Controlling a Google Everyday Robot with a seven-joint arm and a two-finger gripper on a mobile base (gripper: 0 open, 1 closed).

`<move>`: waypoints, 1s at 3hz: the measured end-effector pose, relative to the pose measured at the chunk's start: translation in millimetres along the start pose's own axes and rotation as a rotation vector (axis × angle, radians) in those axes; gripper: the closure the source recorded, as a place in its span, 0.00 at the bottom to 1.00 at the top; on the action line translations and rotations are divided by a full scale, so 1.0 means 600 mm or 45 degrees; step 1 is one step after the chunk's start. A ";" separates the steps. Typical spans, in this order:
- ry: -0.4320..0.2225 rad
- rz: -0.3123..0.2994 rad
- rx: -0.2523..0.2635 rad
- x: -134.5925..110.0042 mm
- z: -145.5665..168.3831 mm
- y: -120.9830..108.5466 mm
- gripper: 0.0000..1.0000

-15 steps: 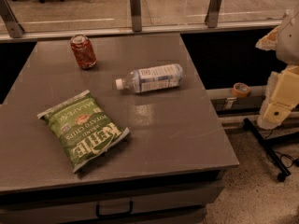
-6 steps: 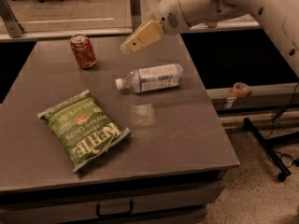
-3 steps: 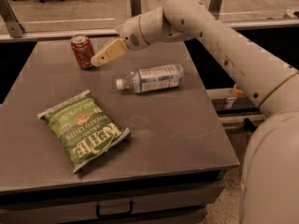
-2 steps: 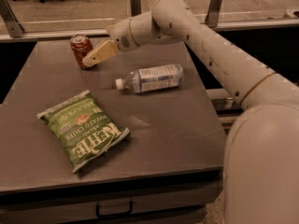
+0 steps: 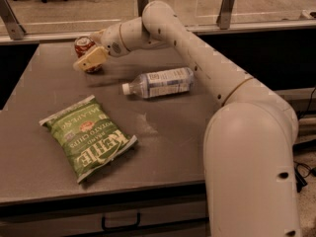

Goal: Move coke can near green jalapeno chip bag

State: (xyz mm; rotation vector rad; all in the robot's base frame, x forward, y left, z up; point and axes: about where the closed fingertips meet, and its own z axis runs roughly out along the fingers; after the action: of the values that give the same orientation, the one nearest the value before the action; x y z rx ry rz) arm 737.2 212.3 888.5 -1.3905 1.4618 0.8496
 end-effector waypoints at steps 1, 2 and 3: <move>0.004 -0.027 -0.031 0.010 0.021 0.003 0.42; 0.027 -0.031 -0.047 0.019 0.016 0.016 0.64; -0.032 0.011 -0.135 0.001 -0.016 0.045 0.87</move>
Offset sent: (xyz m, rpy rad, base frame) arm -0.0161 -0.0088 -0.0194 -0.0551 -0.0051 0.0441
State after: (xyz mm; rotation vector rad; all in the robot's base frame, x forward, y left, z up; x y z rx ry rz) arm 709.0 206.4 888.4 -1.4472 1.4222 0.9584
